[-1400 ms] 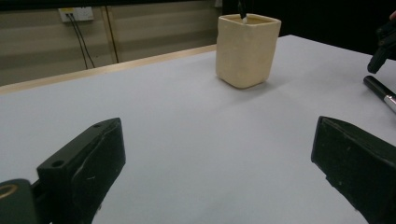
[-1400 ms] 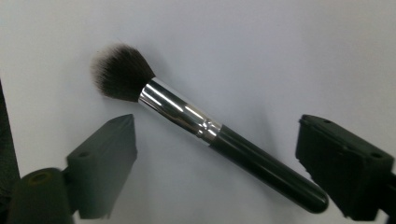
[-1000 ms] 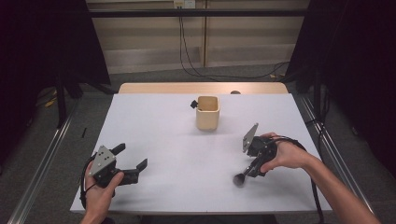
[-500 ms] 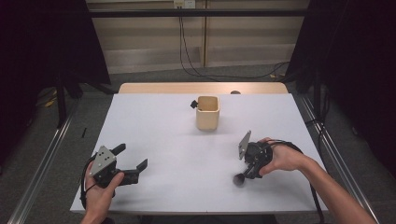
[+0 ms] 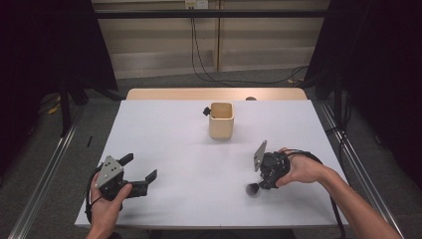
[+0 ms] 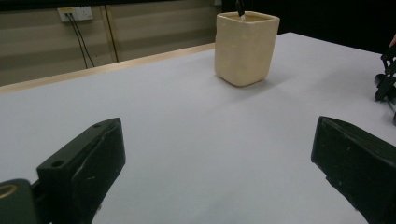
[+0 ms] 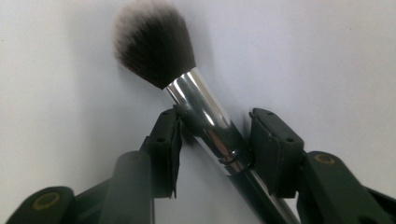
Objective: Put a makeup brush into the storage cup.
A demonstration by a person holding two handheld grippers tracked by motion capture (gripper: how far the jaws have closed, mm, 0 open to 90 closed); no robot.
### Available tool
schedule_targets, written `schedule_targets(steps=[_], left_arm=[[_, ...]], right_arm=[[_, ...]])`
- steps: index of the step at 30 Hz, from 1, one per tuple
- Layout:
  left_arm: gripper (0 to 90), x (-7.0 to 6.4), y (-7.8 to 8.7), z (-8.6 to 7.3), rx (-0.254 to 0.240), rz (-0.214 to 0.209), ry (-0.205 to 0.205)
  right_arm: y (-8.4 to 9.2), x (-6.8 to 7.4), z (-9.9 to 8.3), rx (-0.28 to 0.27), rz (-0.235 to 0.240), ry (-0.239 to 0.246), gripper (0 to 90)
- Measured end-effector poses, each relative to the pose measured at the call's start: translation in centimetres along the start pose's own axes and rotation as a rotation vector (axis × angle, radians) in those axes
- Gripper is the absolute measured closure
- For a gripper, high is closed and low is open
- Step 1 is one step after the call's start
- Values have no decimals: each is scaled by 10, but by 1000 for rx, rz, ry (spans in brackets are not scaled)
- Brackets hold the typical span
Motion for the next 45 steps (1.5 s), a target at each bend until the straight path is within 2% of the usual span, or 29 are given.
schedule_targets(steps=[2, 5, 8, 18, 20, 23, 28, 33, 34, 39, 42, 45], left_arm=[[29, 0, 0, 0, -2, 2, 1], [29, 1, 0, 0, -1, 1, 1], [29, 1, 0, 0, 1, 1, 1], [29, 2, -1, -1, 4, 0, -2], [29, 3, -1, -1, 3, 0, -2], [29, 3, -1, -1, 3, 0, -1], [29, 3, -1, -1, 6, 0, -2], [29, 4, 0, -1, 2, 2, -9], [28, 4, 1, -1, -2, 2, -7], [26, 4, 1, -1, -4, 2, -8], [26, 4, 0, -1, -4, -1, -9], [26, 4, 0, -1, -3, 2, -12]], right_arm=[[0, 0, 0, 0, 4, -16, 593], [1, -2, -1, -7, 7, -9, 667], [1, -2, -1, -1, 13, -18, 693], [1, -1, 1, 1, -7, -1, 723], [2, -1, 0, 6, -2, -19, 724], [1, -2, 1, 1, 0, -8, 724], [2, -3, 0, -5, 7, -18, 725], [2, -3, 0, -5, 5, -37, 725], [2, -4, 0, -5, -1, -53, 725], [6, -7, -1, -31, -4, -83, 726], [11, -10, -2, -63, -20, -99, 725], [15, -13, -5, -72, -44, -124, 725]])
Point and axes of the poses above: each handheld gripper's, and its own axes: y roughly backward along the jaws, z roughly out of its top, x roughly to its left, the point moved 4 cm from there along -y, roughly forward along the jaws, and after that the axes turned 7 degrees about -z, right-handed, at the moved point
